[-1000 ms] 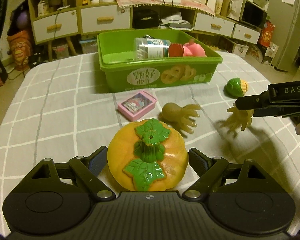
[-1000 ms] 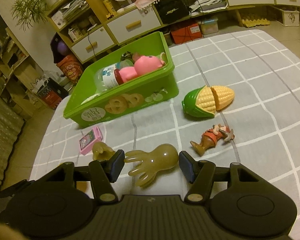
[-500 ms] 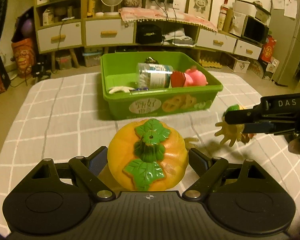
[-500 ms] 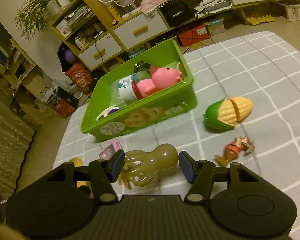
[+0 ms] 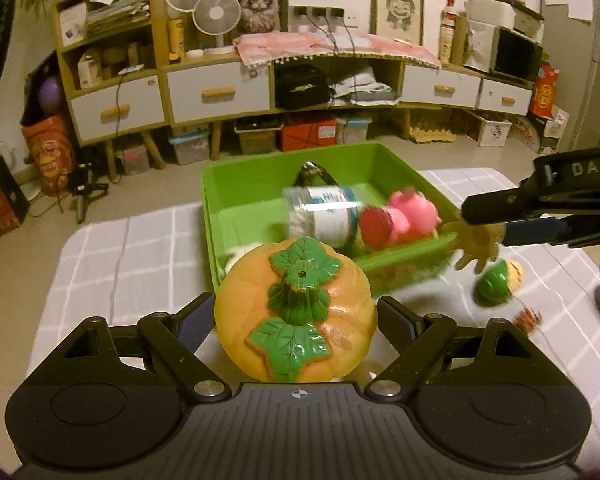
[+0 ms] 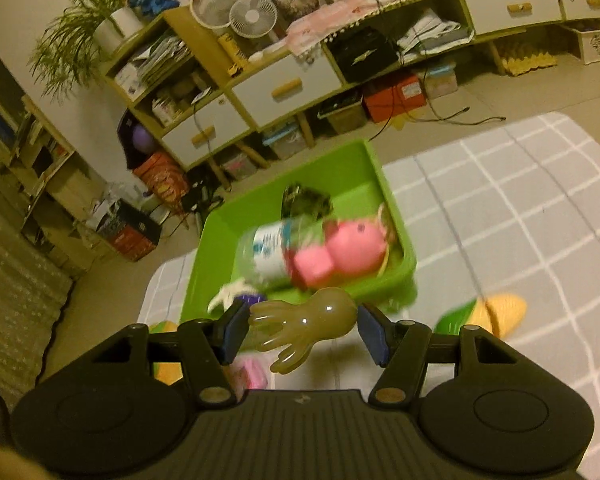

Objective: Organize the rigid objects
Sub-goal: 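Carry the pumpkin and octopus over the green bin, then lower the pumpkin and octopus into the bin and open both grippers, then withdraw both grippers from the bin toward the remaining toys, then grasp the second brown octopus with the left gripper while the right moves to the figurine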

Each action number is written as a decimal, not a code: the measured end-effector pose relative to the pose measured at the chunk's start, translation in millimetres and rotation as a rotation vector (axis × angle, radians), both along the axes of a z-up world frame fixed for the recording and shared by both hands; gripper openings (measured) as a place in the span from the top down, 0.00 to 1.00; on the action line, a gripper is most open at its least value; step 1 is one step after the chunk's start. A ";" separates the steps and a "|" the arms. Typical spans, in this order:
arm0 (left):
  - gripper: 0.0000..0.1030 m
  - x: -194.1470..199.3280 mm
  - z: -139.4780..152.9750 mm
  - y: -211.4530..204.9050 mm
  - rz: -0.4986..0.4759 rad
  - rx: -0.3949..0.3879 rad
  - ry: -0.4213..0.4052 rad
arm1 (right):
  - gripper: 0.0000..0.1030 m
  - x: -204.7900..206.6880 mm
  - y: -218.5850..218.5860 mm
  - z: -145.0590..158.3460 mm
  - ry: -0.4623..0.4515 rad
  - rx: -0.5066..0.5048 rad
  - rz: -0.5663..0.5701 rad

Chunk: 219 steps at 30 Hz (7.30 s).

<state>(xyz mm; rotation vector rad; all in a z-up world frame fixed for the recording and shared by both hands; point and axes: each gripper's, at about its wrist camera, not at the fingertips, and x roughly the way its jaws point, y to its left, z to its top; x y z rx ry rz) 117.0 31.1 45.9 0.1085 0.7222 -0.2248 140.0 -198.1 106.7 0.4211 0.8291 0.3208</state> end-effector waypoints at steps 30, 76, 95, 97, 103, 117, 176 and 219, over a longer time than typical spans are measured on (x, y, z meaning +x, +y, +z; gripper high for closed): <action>0.15 130.2 -32.3 -24.3 -0.075 0.399 0.132 | 0.56 127.4 38.2 -27.2 -0.039 -0.225 -0.027; 0.03 80.2 12.6 -31.7 -0.039 0.436 0.013 | 0.43 77.8 46.0 18.7 -0.081 -0.281 -0.012; 0.02 2.5 17.0 -24.6 -0.025 0.266 0.009 | 0.41 6.1 26.2 22.0 -0.065 -0.292 0.001; 0.02 -3.4 13.5 -25.0 -0.030 0.258 0.018 | 0.38 -0.6 24.1 18.8 -0.058 -0.293 0.004; 0.02 -21.5 0.9 -24.4 -0.039 0.235 0.033 | 0.37 -18.0 18.8 4.7 -0.021 -0.318 0.010; 0.02 -51.3 -40.2 -16.1 -0.038 0.144 0.129 | 0.36 -54.8 17.2 -34.9 0.040 -0.400 0.030; 0.03 -57.5 -97.2 -46.1 -0.122 -0.048 0.049 | 0.15 -80.5 -21.5 -106.3 -0.121 -0.493 0.036; 0.35 -55.5 -89.7 -42.8 -0.051 -0.173 0.010 | 0.75 -78.2 2.0 -96.3 -0.138 -0.477 0.106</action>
